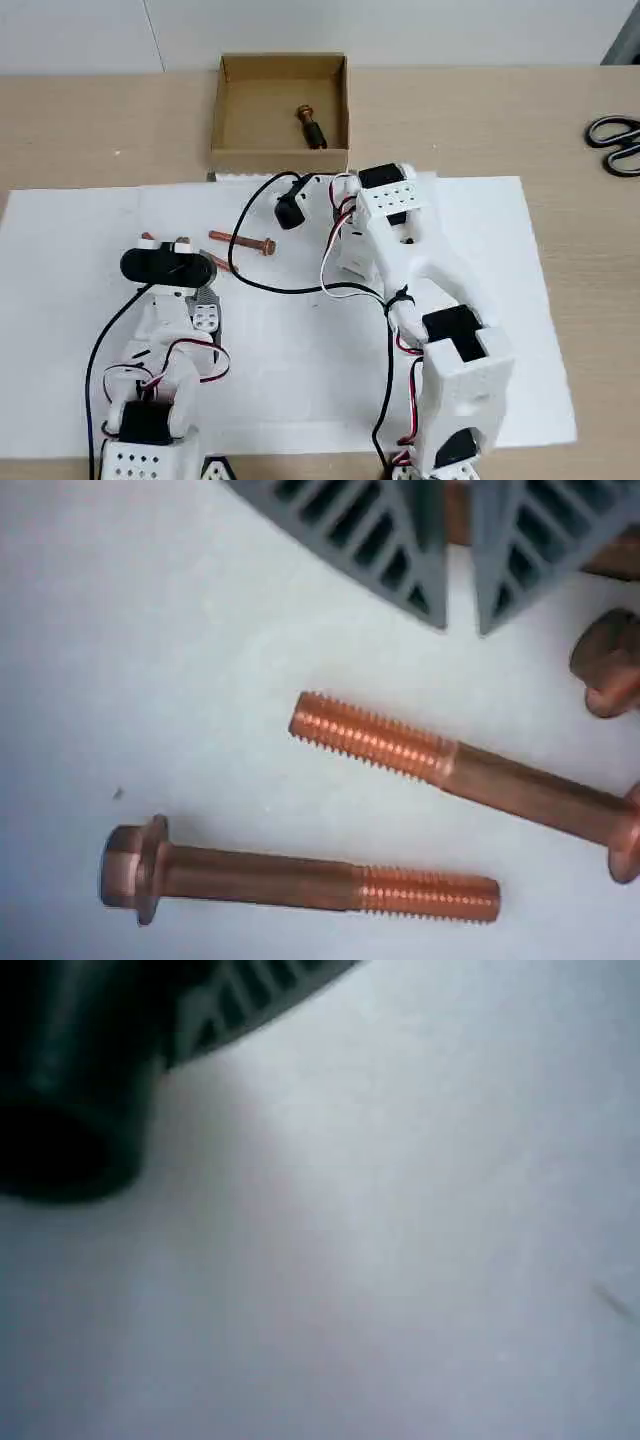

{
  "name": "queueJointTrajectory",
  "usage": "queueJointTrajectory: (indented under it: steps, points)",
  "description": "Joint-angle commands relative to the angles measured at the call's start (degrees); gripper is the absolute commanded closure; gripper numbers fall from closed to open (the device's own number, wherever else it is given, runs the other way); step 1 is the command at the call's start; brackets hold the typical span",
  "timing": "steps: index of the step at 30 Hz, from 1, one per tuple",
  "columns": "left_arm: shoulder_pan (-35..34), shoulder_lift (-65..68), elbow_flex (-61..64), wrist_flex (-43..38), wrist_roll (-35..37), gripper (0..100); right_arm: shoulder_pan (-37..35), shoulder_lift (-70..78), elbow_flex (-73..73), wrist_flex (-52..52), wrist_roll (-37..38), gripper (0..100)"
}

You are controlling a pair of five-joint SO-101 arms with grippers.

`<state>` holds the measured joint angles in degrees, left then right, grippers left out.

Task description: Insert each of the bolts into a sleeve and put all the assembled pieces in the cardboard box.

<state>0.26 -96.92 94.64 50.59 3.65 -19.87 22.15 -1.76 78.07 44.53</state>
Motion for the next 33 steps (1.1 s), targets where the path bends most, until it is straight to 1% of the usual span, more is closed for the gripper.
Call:
queueJointTrajectory:
  steps: [1,5,9,14,15,21,29,31,33]
  points:
    - [-0.26,-0.62,-0.31,-0.97,-0.18,99,-0.22,0.48,0.44,-0.57,0.09,96.8]
    - [-0.26,-0.62,-0.31,-0.97,-0.18,99,-0.22,0.48,0.44,-0.57,-0.35,96.8]
    - [-0.26,-0.62,-0.31,-0.97,-0.18,99,-0.48,0.57,0.53,-1.36,-4.66,96.0]
    - [-0.26,-0.62,-0.31,-0.97,-0.18,99,-0.48,0.57,0.53,-2.24,-6.07,86.2]
    - [-0.26,-0.62,-0.31,-0.97,-0.18,99,-0.57,0.57,0.53,-2.24,-6.07,85.7]
    - [-0.26,-0.62,-0.31,-0.97,-0.18,99,-0.57,0.66,0.62,-2.33,-5.98,93.1]
    - [-0.26,-0.62,-0.31,-0.97,-0.18,99,-0.57,0.40,0.53,-1.80,-6.15,98.6]
    - [-0.26,-0.62,-0.31,-0.97,-0.18,99,-0.57,0.04,0.09,-1.54,-8.97,99.5]
    - [-0.26,-0.62,-0.31,-0.97,-0.18,99,-0.57,0.04,-2.29,2.07,-13.54,99.5]
